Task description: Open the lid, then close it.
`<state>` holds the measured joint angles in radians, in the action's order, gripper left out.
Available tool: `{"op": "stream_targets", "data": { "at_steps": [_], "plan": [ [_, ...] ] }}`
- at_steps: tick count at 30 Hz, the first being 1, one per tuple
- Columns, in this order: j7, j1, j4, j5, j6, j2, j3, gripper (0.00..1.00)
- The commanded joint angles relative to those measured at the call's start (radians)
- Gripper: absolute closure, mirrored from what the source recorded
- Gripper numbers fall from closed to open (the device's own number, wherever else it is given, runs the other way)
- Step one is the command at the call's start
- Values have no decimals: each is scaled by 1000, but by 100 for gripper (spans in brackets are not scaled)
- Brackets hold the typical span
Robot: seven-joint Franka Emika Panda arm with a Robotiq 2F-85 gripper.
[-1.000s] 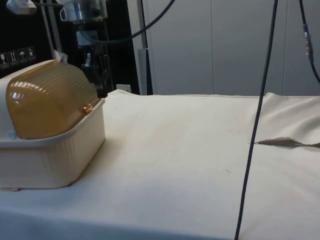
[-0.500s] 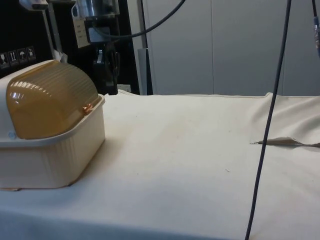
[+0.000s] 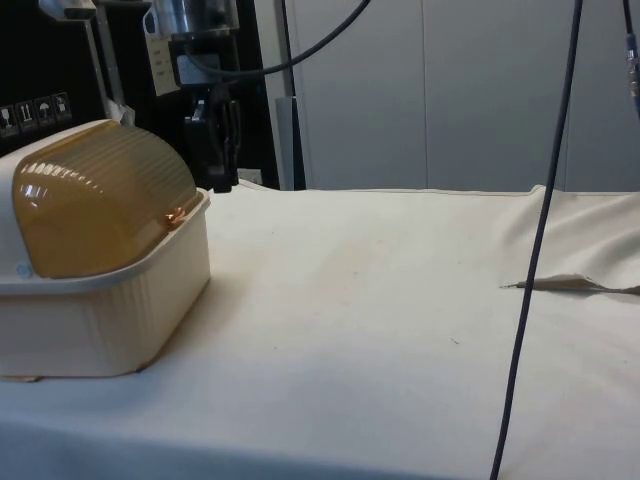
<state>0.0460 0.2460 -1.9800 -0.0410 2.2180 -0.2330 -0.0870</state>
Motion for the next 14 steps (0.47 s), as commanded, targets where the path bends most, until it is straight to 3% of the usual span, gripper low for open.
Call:
{"op": "stream_targets", "data": {
  "at_steps": [1,4,7,10,11,14],
  "plan": [
    [0,0,0,0,1,1,0,65],
    [0,0,0,0,0,1,0,56],
    [0,0,0,0,0,1,0,35],
    [0,0,0,0,0,0,0,21],
    [0,0,0,0,0,1,0,21],
    [0,0,0,0,0,0,0,2]
  ]
}}
